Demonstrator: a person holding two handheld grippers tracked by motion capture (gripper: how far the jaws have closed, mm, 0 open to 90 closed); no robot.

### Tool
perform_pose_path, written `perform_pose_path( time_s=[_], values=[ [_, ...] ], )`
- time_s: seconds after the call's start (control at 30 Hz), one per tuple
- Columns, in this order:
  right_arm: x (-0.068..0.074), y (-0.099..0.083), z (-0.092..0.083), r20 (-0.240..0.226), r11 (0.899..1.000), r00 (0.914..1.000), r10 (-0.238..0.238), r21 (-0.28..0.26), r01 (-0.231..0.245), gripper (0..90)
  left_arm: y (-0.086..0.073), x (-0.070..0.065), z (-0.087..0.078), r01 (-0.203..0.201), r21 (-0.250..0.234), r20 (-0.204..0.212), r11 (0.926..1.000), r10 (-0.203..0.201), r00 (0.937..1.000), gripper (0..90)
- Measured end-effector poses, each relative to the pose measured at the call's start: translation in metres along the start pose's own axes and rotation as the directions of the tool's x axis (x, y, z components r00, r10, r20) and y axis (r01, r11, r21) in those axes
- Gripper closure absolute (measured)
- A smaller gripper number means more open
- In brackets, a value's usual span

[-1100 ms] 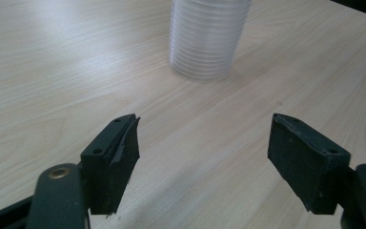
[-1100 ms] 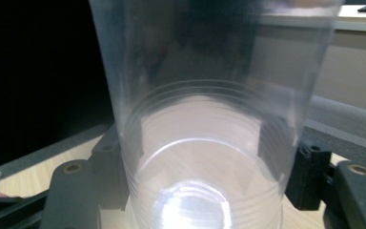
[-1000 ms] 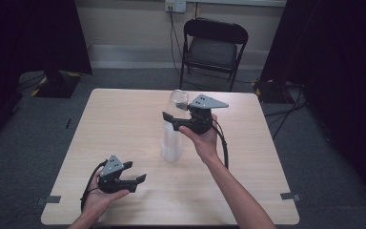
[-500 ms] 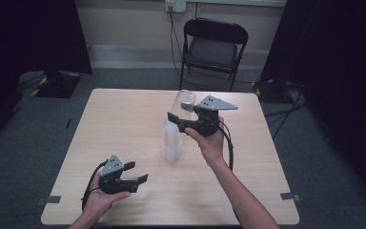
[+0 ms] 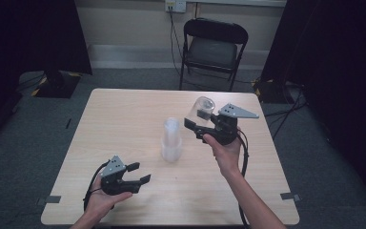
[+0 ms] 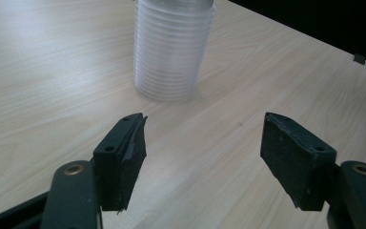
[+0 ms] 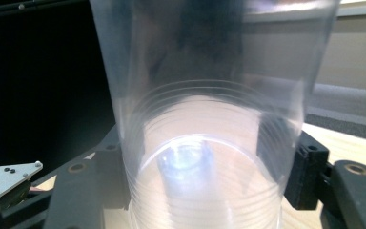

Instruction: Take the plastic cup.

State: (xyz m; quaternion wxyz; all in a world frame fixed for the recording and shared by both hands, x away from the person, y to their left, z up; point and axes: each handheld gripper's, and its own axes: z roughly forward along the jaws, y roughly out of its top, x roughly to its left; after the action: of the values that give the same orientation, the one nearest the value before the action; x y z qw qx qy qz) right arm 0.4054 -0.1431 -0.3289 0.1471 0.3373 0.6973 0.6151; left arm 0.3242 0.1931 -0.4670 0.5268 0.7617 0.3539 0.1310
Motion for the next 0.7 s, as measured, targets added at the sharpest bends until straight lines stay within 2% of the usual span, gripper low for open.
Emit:
perform_pose_path(
  time_s=[0.07,0.17,0.27,0.43,0.6,0.7],
  values=[
    [-0.002,-0.004,-0.004,-0.008,1.0,0.9998,0.018,0.005,-0.018,33.7,0.001,-0.001,0.0,-0.001,-0.01,0.007,0.9999,0.001,1.0,32.9],
    [-0.001,-0.011,-0.009,-0.026,1.0,0.9995,0.019,0.01,-0.019,33.7,0.002,-0.004,0.0,-0.002,-0.02,0.015,0.9998,0.003,0.9999,34.0],
    [-0.001,-0.018,-0.014,-0.038,0.999,0.9982,0.046,0.016,-0.045,33.8,0.004,-0.007,0.0,-0.024,-0.037,0.035,0.999,0.026,0.999,37.0],
    [-0.001,-0.03,-0.023,-0.042,0.996,0.9956,0.084,0.02,-0.083,34.1,0.013,-0.014,0.003,-0.055,-0.08,0.031,0.9952,0.058,0.9979,37.5],
    [-0.006,-0.044,-0.026,-0.049,0.988,0.9883,0.144,0.055,-0.142,34.1,0.023,-0.022,0.01,-0.082,-0.108,0.027,0.9907,0.086,0.996,39.4],
    [-0.008,-0.049,-0.028,-0.052,0.983,0.9827,0.178,0.062,-0.175,34.0,0.028,-0.026,0.014,-0.103,-0.102,0.026,0.9894,0.106,0.994,39.9]
  ],
)
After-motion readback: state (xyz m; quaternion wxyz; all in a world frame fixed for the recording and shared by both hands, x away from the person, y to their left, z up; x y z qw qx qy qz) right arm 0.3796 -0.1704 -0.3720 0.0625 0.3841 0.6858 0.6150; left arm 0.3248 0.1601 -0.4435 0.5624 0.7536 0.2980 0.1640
